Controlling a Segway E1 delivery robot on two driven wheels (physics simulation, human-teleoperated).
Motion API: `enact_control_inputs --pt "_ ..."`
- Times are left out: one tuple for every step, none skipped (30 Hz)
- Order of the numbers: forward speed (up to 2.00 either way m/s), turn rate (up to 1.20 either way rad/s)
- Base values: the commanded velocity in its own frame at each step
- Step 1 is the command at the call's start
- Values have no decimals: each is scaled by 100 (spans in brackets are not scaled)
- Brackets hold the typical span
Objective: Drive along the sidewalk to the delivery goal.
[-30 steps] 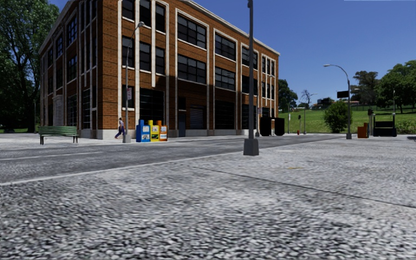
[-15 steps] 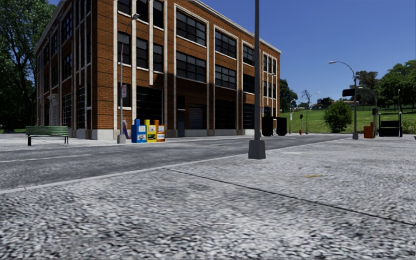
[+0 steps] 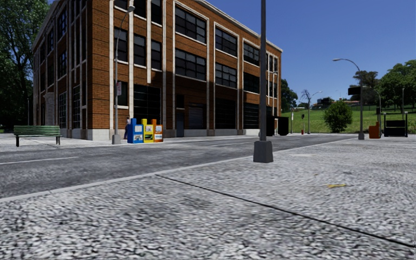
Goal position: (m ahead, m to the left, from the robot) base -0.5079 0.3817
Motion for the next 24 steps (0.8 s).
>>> enact_control_inputs --pt "0 0" --pt "0 0" --pt "0 0" --pt "0 0" --pt "0 0" --pt "0 0" --pt "0 0" --pt "0 0" --pt "0 0" --pt "0 0" --pt "0 0" --pt "0 0" --pt "0 0" --pt "0 0" --pt "0 0" --pt "0 0" --pt "0 0" --pt "0 0" --pt "0 0" --pt "0 0" --pt "0 0" --pt "0 0" --pt "0 0" --pt "0 0"
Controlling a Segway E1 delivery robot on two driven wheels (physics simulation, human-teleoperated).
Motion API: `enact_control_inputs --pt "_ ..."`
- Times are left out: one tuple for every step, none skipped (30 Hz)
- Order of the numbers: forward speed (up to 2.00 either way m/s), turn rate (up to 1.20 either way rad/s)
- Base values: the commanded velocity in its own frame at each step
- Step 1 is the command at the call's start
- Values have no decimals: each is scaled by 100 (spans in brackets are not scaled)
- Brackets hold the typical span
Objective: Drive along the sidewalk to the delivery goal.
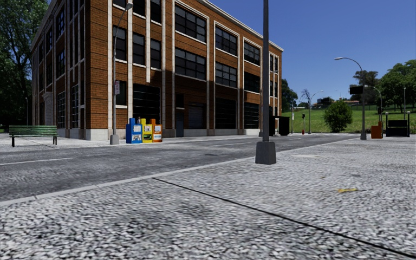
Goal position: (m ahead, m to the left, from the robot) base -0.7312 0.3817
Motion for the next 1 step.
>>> enact_control_inputs --pt "0 0"
